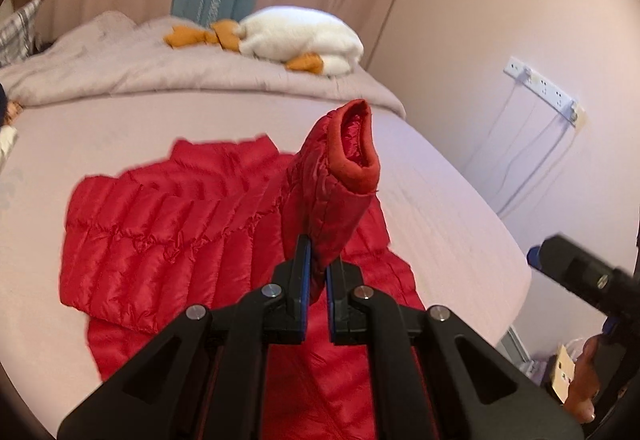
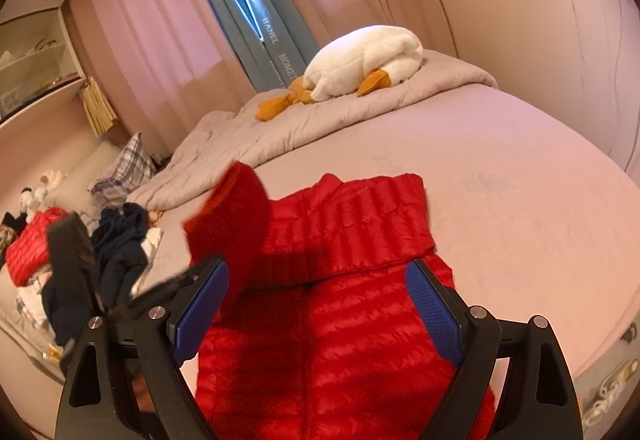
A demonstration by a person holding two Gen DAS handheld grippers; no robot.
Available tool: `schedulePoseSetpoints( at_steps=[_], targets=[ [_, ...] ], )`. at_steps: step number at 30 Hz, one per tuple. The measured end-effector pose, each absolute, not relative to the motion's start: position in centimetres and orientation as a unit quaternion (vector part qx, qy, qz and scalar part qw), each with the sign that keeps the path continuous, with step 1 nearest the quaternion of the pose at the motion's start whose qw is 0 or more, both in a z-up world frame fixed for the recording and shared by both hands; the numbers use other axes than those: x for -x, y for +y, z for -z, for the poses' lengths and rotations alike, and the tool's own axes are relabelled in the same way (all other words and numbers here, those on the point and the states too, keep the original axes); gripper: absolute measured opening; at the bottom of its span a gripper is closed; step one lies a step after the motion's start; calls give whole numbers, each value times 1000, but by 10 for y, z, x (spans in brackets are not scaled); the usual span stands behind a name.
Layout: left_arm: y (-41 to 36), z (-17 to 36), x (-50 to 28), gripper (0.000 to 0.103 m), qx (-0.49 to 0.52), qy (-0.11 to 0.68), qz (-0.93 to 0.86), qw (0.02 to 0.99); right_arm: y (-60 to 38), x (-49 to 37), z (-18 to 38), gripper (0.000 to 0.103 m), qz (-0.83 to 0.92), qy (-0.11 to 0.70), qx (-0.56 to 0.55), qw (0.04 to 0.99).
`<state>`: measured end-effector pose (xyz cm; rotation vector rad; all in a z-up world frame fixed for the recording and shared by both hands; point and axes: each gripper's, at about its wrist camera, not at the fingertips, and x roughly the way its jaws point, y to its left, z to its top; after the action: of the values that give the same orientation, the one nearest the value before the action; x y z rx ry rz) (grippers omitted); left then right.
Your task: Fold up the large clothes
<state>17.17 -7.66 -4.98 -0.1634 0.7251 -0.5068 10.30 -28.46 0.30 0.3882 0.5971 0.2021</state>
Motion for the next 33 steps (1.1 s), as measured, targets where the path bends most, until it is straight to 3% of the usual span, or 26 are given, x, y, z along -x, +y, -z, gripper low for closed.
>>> schedulePoseSetpoints(
  at_steps=[23,25,26,28,30,33],
  targets=[
    [-121,123,-173,8,81,454,270,845,-305,-109,25,89,-64,336,-213,915],
    [-120,123,-171,14,85,455,275,843,-306,-109,28,89,-63,342,-213,913],
    [-118,122,-170,22,90,455,279,841,-306,-110,29,89,-61,345,-213,912],
    [-111,117,-166,48,107,453,286,837,-307,-110,32,89,-59,350,-214,910],
    [-104,109,-161,65,117,448,286,839,-309,-111,33,89,-59,351,-217,909],
    [-88,96,-157,69,120,441,268,848,-312,-111,34,89,-57,352,-219,908]
  ],
)
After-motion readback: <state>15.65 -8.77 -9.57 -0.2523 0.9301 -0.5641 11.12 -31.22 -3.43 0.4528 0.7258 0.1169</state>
